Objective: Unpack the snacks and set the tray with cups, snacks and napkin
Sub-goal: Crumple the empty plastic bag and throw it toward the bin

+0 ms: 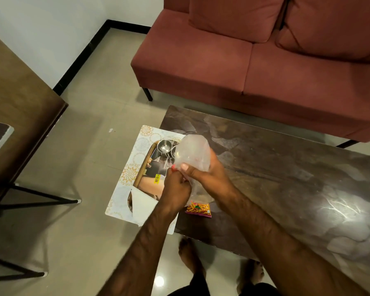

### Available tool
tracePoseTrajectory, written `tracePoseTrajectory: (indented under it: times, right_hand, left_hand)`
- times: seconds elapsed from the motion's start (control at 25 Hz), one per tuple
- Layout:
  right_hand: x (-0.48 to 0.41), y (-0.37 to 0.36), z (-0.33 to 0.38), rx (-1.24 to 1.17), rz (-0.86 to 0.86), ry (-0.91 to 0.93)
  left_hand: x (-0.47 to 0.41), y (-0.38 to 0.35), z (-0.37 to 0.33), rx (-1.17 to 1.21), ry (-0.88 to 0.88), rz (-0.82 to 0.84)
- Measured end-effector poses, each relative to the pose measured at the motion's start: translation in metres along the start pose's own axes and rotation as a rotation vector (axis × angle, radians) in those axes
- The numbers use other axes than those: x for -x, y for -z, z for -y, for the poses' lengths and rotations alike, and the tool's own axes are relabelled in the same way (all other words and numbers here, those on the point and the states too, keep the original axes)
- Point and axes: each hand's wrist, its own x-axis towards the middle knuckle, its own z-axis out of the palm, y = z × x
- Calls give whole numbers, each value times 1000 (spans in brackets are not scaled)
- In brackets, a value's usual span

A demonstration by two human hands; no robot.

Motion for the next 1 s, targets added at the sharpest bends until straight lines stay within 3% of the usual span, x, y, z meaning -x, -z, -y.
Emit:
tracePoseTrajectory:
  times: [0.04,0.08,0.2,0.28,0.4,0.52,0.64,0.76,1.0]
  right_hand:
    - [0,4,-2,21,-43,-5]
    - [0,7,-4,38,-77,-10]
    - [1,17,-4,45,-114,-2]
    - [4,19,0,67,-72,32]
    - [8,21,4,77,-10,41]
    - [6,26,9,61,-32,36]
    - [6,28,14,48,-181,49]
    - [12,28,15,-13,-255,45]
    - [32,52,22,-246,-8,92]
  left_hand:
    - [2,-1,-4,-20,49,121]
    - [5,5,-8,49,124,136]
    - [7,19,-16,433,291,39]
    - [8,26,-18,559,238,-14]
    - [10,21,-32,533,60,122]
    - [17,7,-39,438,16,252]
    - [27,-13,-42,367,75,157]
    - [29,-30,-52,446,103,8]
    - [15,-48,-71,446,71,-148]
